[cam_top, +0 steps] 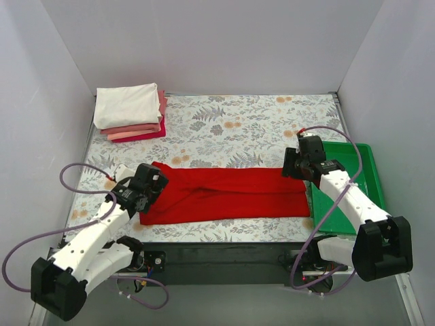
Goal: Fold and stack the t-shirts
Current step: Fold the tshirt
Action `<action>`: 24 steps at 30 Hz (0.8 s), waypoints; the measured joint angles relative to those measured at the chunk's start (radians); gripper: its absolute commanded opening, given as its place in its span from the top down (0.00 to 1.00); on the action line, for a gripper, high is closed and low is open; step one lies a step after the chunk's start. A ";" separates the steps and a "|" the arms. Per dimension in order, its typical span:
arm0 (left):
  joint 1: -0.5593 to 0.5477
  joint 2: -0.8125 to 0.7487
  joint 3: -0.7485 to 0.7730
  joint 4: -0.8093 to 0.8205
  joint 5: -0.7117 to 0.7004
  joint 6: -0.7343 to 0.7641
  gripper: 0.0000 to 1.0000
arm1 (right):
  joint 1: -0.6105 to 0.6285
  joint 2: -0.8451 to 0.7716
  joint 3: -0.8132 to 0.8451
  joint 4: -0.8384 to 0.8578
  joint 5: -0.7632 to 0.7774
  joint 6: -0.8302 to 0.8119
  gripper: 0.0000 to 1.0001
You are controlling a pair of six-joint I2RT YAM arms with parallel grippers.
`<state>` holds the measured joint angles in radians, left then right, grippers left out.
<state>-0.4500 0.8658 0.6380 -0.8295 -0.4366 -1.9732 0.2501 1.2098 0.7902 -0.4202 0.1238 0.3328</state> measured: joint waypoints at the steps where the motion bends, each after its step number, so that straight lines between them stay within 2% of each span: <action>1: 0.000 0.030 0.010 0.025 0.013 0.014 0.11 | 0.000 -0.007 -0.004 0.013 -0.032 -0.006 0.32; 2: 0.000 0.058 0.016 0.052 0.026 0.028 0.10 | 0.000 -0.011 -0.008 0.023 -0.066 -0.009 0.31; 3: 0.000 0.086 0.019 0.089 0.040 0.046 0.10 | 0.000 -0.012 -0.017 0.042 -0.102 -0.017 0.12; 4: 0.000 0.103 0.021 0.113 0.051 0.059 0.09 | 0.000 -0.011 -0.024 0.053 -0.126 -0.017 0.02; 10: 0.000 0.253 0.034 0.270 0.114 0.125 0.08 | 0.009 0.035 -0.087 0.140 -0.269 -0.025 0.02; 15: 0.001 0.395 0.060 0.322 0.146 0.154 0.09 | 0.014 0.120 -0.117 0.193 -0.329 -0.026 0.02; 17: 0.002 0.420 0.064 0.332 0.155 0.162 0.12 | 0.014 0.142 -0.120 0.195 -0.332 -0.026 0.02; 19: 0.002 0.428 0.065 0.338 0.162 0.169 0.20 | 0.014 0.155 -0.121 0.203 -0.333 -0.025 0.02; 24: 0.002 0.443 0.072 0.365 0.180 0.213 0.25 | 0.014 0.166 -0.132 0.231 -0.333 -0.023 0.02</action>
<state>-0.4477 1.3087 0.7097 -0.4648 -0.2562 -1.7603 0.2638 1.3754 0.6586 -0.1894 -0.2089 0.3099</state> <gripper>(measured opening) 0.769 0.983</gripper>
